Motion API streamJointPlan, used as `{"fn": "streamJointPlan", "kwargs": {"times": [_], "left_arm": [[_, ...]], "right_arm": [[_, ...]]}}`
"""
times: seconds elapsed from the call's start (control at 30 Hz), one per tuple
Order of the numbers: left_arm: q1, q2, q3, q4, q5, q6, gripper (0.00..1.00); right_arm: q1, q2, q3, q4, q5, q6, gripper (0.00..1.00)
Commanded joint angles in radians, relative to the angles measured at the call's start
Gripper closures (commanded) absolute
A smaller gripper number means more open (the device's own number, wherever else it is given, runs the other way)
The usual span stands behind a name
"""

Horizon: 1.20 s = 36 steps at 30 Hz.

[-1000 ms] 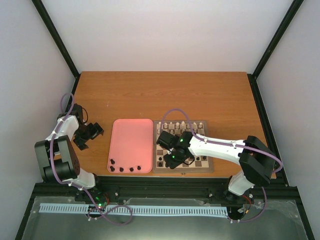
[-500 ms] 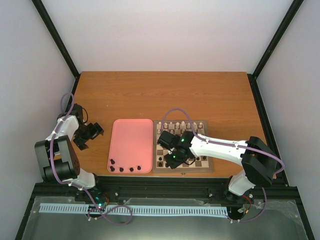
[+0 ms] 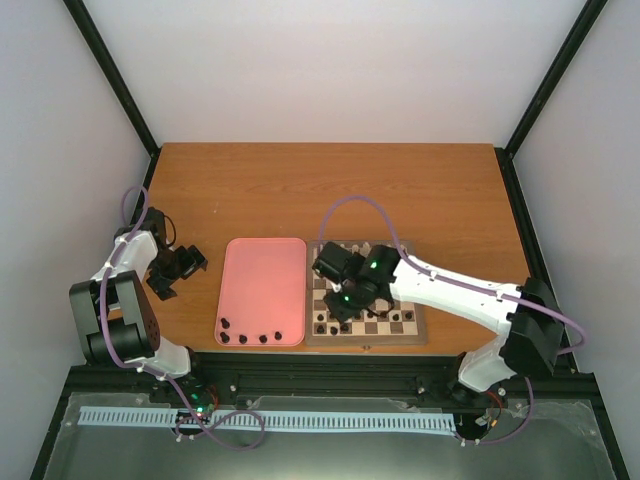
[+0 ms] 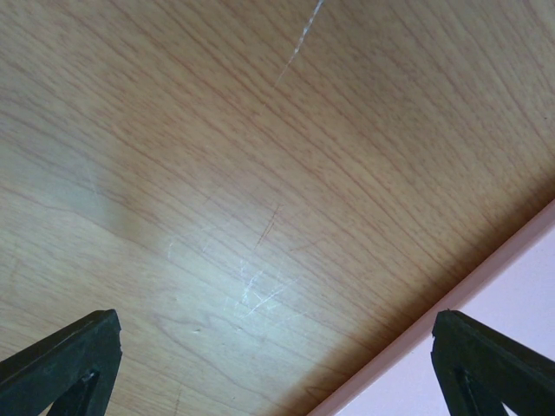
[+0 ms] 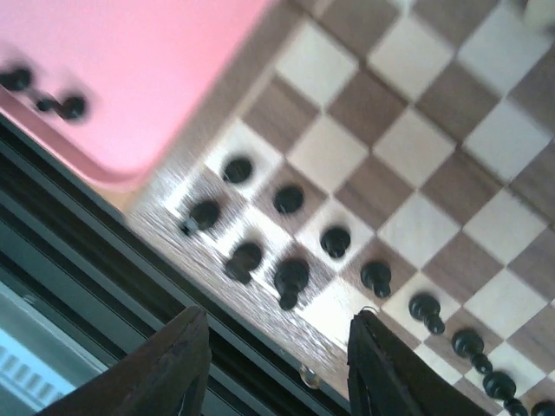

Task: Set up the chess pieces on the board
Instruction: Pick up the chess piece from the storage box.

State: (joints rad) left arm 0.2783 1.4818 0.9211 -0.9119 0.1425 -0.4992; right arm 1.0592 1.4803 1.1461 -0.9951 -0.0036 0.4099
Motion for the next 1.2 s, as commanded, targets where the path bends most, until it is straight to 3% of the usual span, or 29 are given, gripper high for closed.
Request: {"fn": "streamJointPlan", "kwargs": {"times": [0.0, 0.3, 0.63, 0.8, 1.17], "left_arm": [[-0.005, -0.015, 0.022, 0.007, 0.001, 0.019, 0.00], [-0.005, -0.033, 0.022, 0.000, 0.010, 0.014, 0.00], [-0.005, -0.031, 0.012, 0.010, 0.005, 0.011, 0.00], [-0.005, -0.024, 0.015, 0.007, -0.018, 0.015, 0.00], [-0.005, -0.024, 0.012, 0.001, -0.054, 0.018, 0.00]], "right_arm": [[-0.007, 0.050, 0.167, -0.050, 0.032, -0.062, 0.52], [0.015, 0.389, 0.533, 0.027, -0.062, -0.197, 0.45], [0.087, 0.765, 0.991, -0.015, -0.141, -0.265, 0.41], [0.096, 0.844, 1.080, 0.001, -0.209, -0.228, 0.43], [0.114, 0.924, 1.114, 0.011, -0.269, -0.238, 0.46]]}}
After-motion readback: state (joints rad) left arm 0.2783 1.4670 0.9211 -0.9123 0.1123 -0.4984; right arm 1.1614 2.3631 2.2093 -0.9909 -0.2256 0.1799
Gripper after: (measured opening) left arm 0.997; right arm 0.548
